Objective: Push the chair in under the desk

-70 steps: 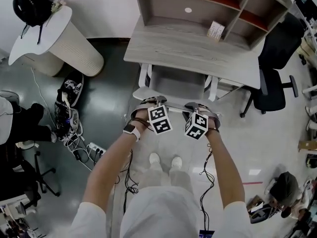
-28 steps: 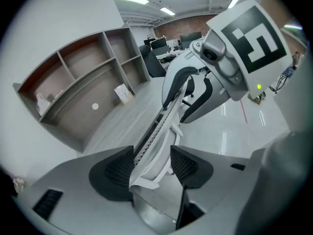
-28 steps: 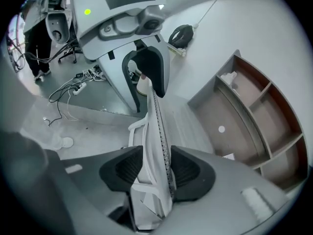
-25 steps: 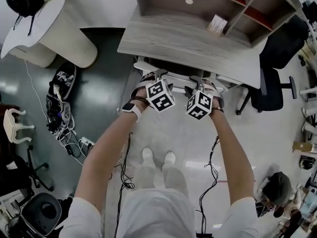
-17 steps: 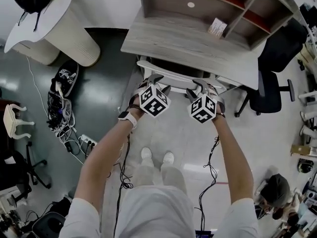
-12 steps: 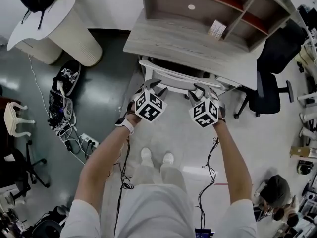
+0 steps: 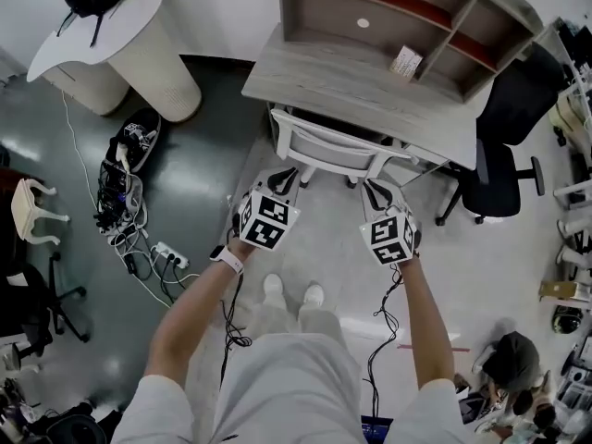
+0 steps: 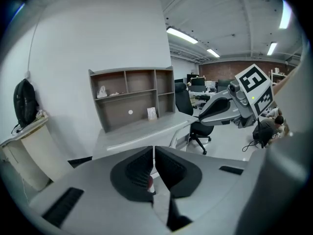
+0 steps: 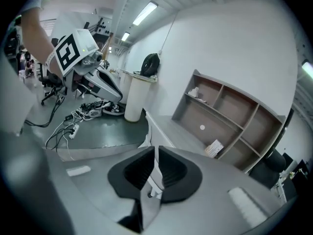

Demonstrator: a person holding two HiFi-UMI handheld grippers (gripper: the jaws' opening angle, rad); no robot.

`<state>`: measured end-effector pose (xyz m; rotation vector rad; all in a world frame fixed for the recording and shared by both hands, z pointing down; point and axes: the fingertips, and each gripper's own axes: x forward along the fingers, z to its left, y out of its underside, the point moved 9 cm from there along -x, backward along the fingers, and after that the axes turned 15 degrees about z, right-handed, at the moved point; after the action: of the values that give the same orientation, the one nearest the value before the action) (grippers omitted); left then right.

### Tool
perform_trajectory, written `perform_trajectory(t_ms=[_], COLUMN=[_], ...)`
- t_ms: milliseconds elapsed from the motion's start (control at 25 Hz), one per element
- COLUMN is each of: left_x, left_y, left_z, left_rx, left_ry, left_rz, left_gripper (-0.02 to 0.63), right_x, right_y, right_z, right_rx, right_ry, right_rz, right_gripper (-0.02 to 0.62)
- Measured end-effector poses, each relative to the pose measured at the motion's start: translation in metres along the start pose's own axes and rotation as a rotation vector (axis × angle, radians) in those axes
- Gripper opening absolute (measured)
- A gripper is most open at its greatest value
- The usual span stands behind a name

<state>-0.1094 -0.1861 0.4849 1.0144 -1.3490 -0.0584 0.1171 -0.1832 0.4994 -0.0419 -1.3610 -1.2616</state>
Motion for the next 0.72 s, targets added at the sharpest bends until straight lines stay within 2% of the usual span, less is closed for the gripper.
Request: perform_trajectory(t_ms=[280,480,720], left_x=[-0.052,-0.093,-0.146], left_y=[0.018,0.029,0.055], left_z=[-0.017,-0.033,-0.048], left_rx=[-0.099,-0.122,-0.188], left_ry=[-0.008,-0.024,-0.066], left_rz=[-0.075,-0.137,-0.213], left_gripper=[0.008,0.006,0.006], right_x=[-0.054,-0.094,-0.141], right_y=[0.002,0.006,0.005], right_z=[0.025,0.038,0.060], right_rx=[0.126,0.235,0.289], right_ry=[0.019,0.049,0.089], right_rz=[-0.084,-0.155,-0.222], right_gripper=[0.014,0.012,0.012])
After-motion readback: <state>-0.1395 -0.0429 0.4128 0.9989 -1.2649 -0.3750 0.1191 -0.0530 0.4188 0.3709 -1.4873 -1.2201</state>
